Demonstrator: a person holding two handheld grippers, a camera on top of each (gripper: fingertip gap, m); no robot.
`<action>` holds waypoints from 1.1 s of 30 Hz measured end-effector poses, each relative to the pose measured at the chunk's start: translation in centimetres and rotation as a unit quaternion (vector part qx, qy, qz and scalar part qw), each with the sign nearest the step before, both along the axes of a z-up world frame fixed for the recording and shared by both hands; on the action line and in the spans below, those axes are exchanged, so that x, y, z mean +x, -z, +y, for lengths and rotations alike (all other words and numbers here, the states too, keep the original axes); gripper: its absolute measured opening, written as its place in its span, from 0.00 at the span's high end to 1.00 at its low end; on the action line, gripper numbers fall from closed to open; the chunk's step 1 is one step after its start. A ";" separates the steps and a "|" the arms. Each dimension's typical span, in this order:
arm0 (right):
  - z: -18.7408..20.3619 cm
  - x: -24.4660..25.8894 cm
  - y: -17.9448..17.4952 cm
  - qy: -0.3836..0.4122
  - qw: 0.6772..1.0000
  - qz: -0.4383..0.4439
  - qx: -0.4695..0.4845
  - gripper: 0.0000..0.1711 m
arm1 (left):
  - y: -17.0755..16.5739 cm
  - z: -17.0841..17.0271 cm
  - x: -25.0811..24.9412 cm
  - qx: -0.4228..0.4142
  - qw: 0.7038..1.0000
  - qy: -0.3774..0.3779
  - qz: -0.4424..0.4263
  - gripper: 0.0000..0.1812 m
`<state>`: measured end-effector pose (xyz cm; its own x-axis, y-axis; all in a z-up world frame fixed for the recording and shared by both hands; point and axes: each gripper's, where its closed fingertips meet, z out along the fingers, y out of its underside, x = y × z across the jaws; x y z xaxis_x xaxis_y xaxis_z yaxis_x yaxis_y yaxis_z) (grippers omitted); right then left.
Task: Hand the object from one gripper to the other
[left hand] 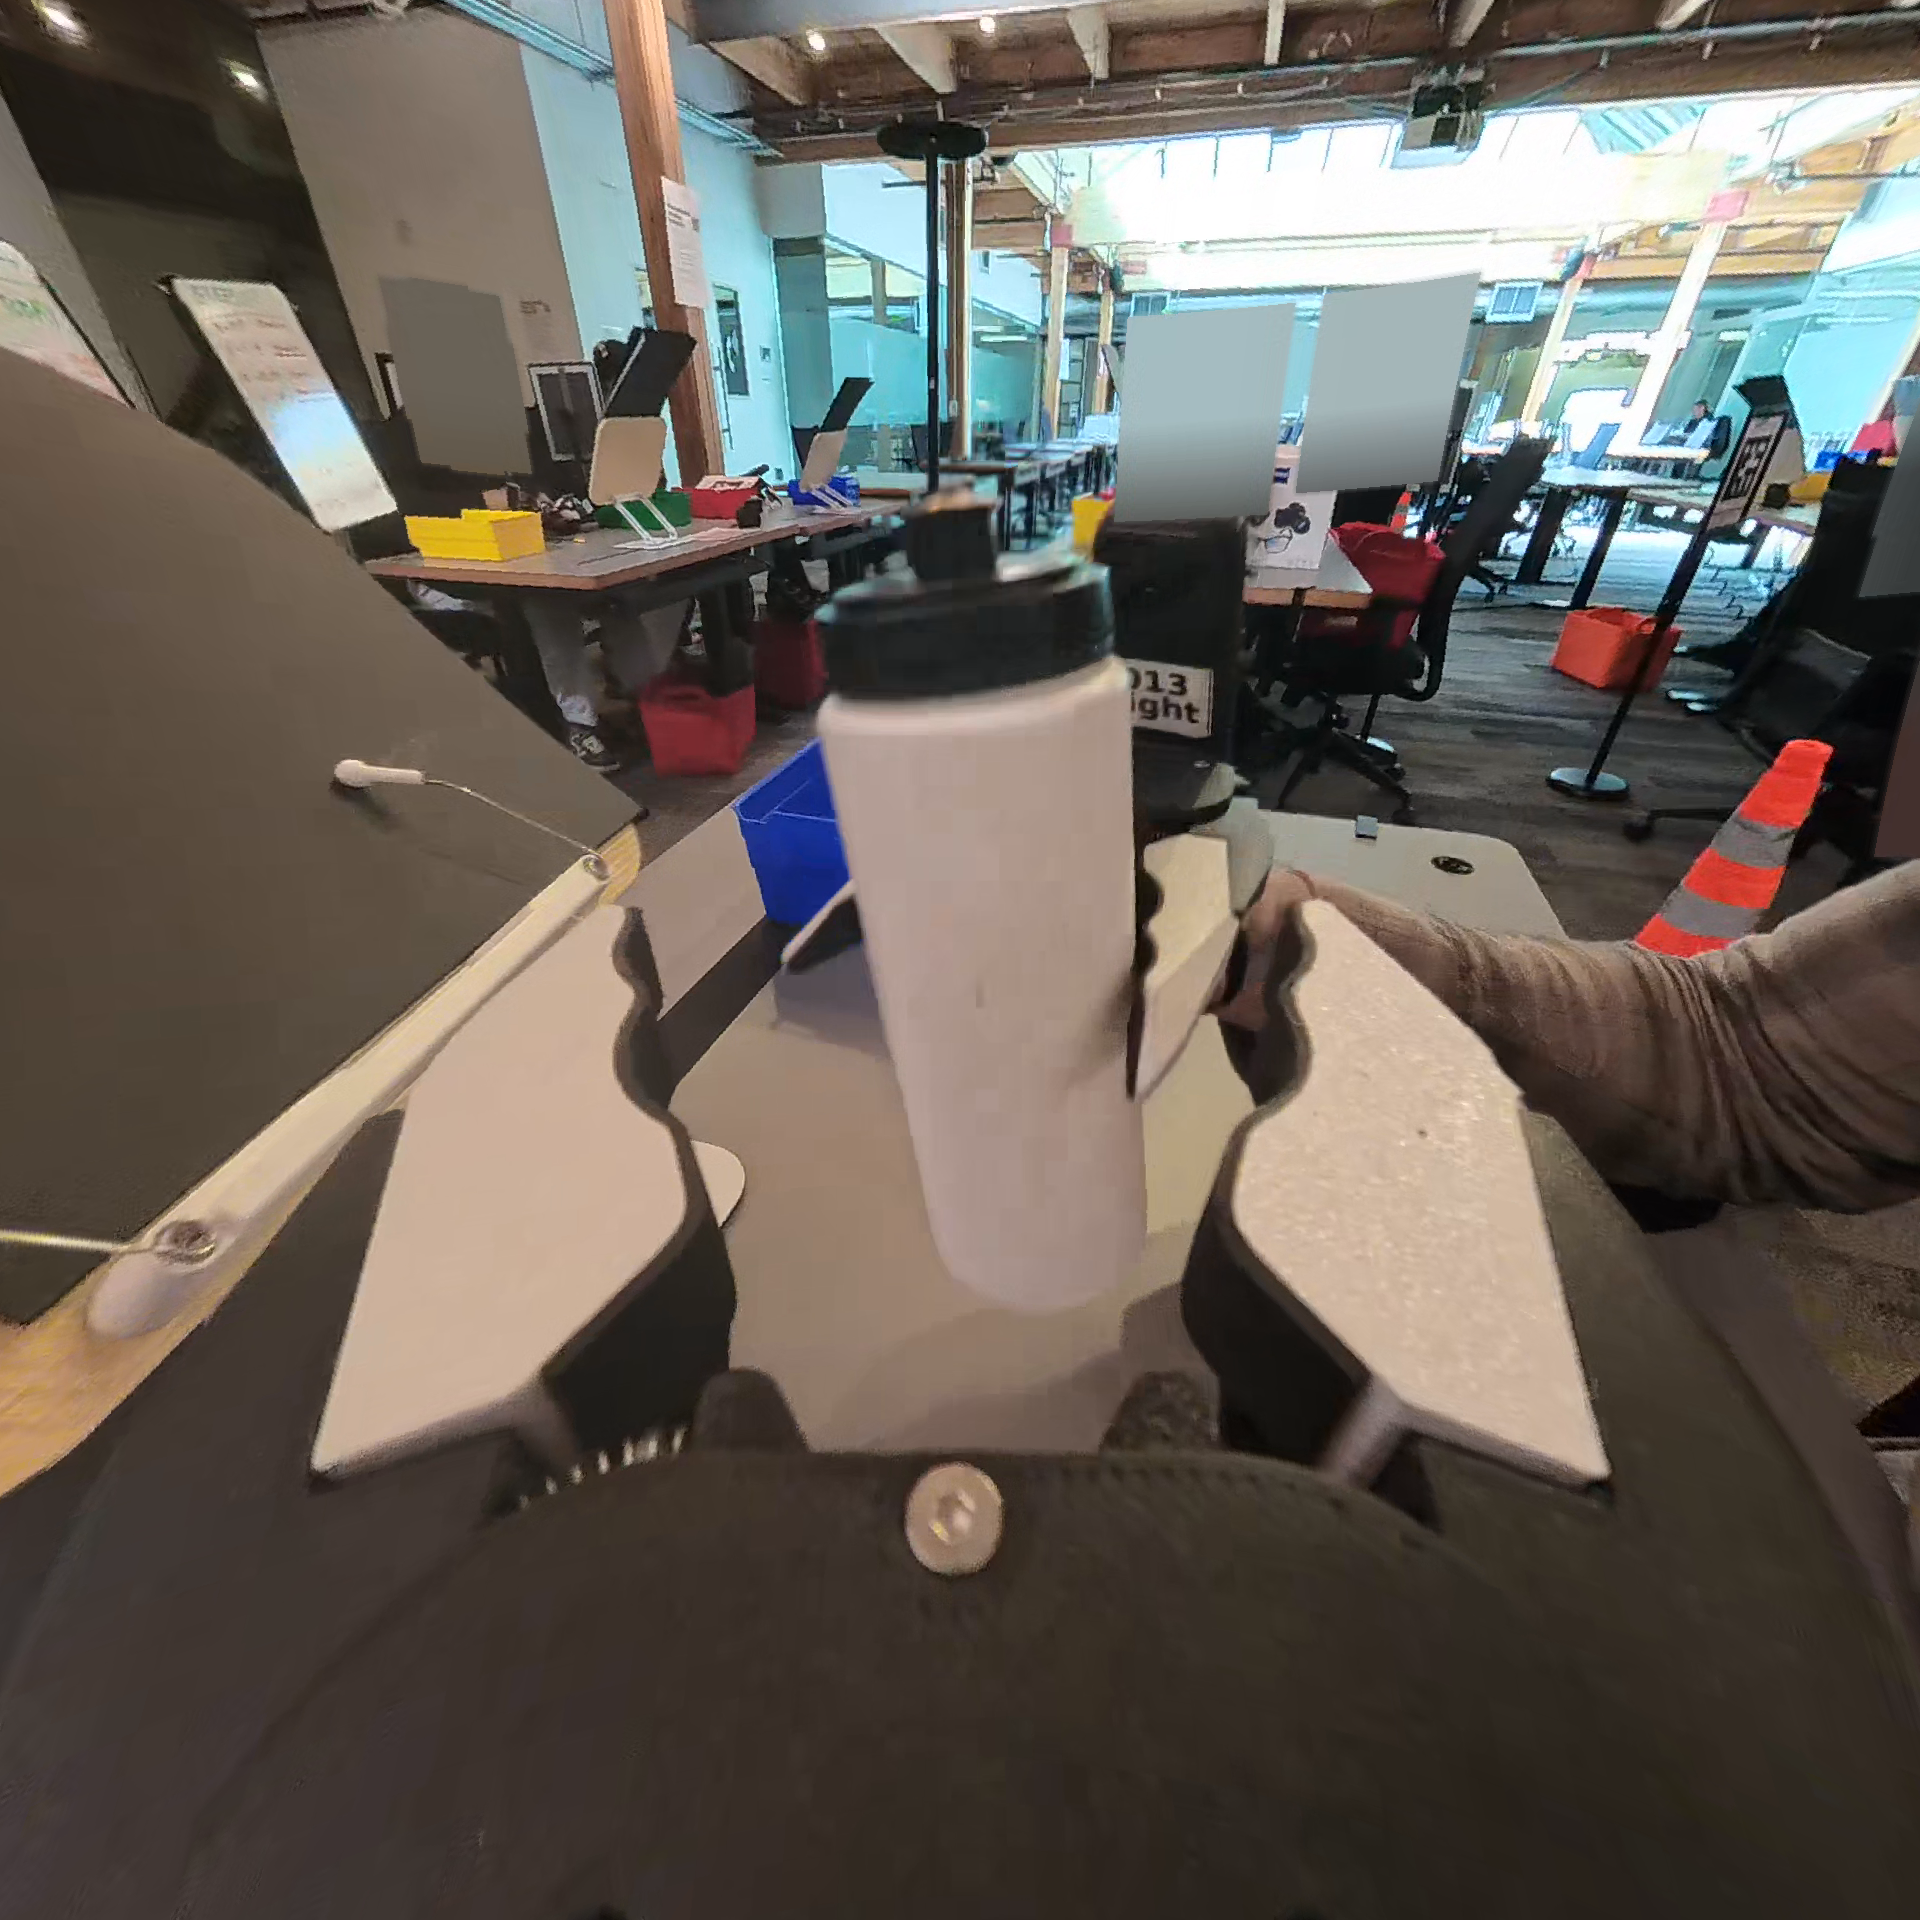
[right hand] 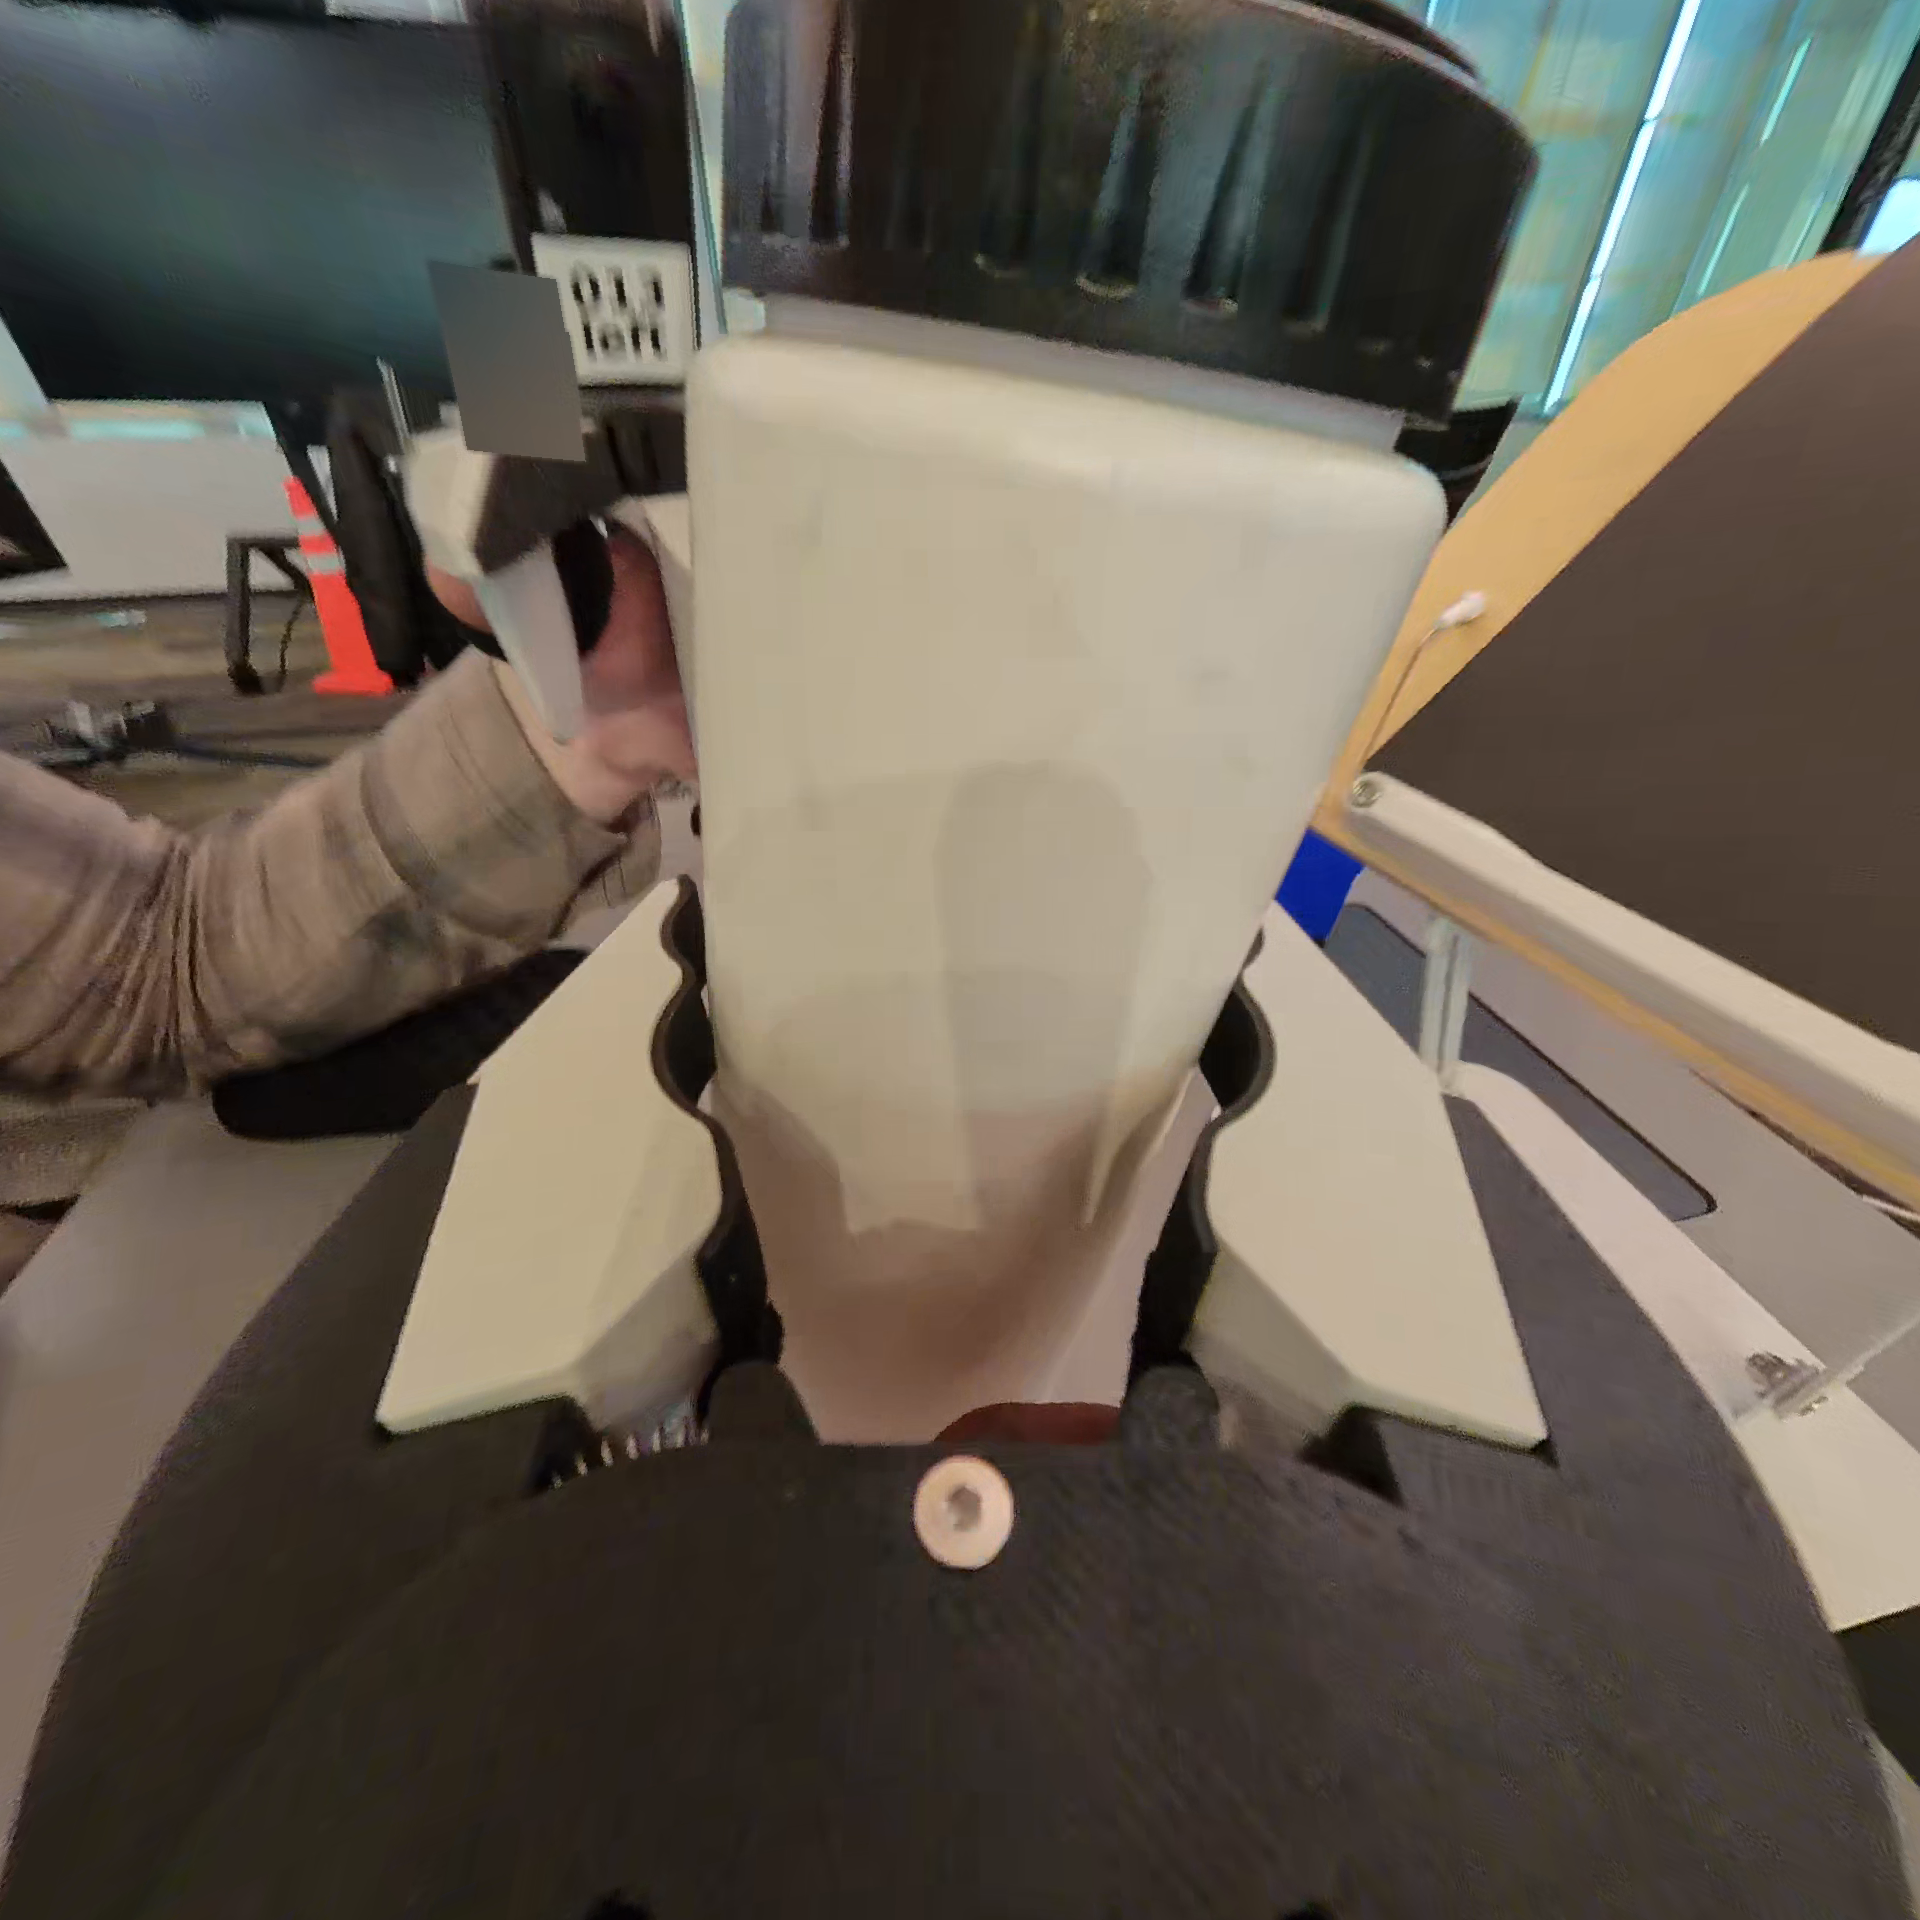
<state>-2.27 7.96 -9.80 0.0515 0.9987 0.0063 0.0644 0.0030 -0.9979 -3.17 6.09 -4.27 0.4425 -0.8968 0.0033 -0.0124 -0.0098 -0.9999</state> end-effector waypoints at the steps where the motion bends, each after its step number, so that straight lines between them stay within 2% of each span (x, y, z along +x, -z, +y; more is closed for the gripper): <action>1: -0.3 -0.4 0.6 -0.005 1.000 -0.014 0.005 0.44 | 0.1 -0.1 0.5 0.003 1.000 -0.002 0.007 0.38; 7: -2.1 -2.2 3.0 -0.041 0.998 -0.053 0.011 0.44 | 0.3 0.0 3.0 0.005 1.000 0.000 -0.012 0.41; 11: -3.2 -3.2 4.1 -0.057 0.995 -0.073 0.020 0.44 | 0.3 0.1 3.2 -0.009 0.999 0.013 -0.039 0.49; 13: -3.7 -3.6 4.4 -0.063 0.995 -0.078 0.021 0.44 | 0.5 0.1 3.2 -0.012 0.999 0.018 -0.044 0.57; 28: -3.5 -3.7 3.6 -0.043 0.997 -0.057 0.042 0.45 | -0.3 -0.2 3.1 0.034 0.999 0.006 -0.037 0.57; 30: -3.2 -3.5 3.1 -0.032 0.997 -0.049 0.049 0.46 | -1.1 -0.1 2.6 0.045 0.997 -0.005 -0.055 0.57; 33: -2.4 -3.0 2.8 -0.018 0.998 -0.041 0.048 0.39 | -3.0 0.0 0.8 0.059 0.992 -0.018 -0.112 0.57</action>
